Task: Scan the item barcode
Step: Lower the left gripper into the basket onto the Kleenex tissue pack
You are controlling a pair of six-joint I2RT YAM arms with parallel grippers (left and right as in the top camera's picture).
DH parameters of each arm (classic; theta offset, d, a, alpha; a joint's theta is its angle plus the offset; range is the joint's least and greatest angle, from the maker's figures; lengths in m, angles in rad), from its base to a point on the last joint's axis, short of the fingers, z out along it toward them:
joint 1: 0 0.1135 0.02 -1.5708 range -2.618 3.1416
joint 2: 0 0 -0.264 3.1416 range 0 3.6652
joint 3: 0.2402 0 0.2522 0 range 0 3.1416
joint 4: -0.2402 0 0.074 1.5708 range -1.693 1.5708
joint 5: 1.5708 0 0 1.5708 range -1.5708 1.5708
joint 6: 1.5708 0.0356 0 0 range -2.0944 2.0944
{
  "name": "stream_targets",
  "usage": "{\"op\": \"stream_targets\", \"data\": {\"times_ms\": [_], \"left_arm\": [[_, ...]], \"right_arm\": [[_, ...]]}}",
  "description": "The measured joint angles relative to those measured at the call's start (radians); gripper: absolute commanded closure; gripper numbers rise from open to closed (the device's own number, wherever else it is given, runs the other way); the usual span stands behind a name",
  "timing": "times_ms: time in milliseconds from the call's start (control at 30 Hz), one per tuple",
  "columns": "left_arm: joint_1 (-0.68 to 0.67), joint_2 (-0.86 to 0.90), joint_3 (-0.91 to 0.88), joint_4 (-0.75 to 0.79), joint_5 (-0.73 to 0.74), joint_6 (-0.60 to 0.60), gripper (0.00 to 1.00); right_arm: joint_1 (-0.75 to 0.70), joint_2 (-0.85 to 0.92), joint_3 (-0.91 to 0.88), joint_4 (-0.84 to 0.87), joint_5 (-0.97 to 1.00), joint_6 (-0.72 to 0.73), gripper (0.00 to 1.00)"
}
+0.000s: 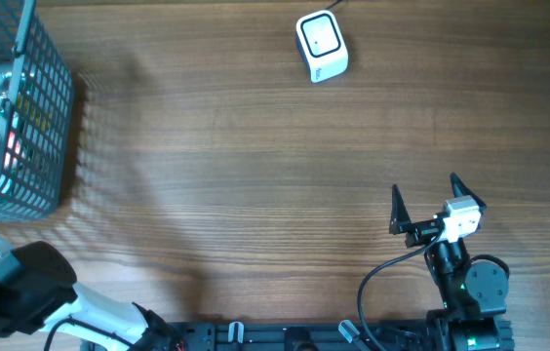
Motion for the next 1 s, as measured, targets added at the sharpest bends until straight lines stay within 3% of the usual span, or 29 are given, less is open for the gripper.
{"op": "stream_targets", "data": {"times_ms": [700,1000], "left_arm": [[0.004,0.065,-0.529,0.419,0.023,0.051,0.0],[0.012,0.065,-0.678,0.568,0.051,0.091,0.0]], "right_arm": [[0.0,0.0,0.0,0.0,0.0,0.0,0.0],[0.0,0.0,0.0,0.0,0.0,0.0,0.0]]}}
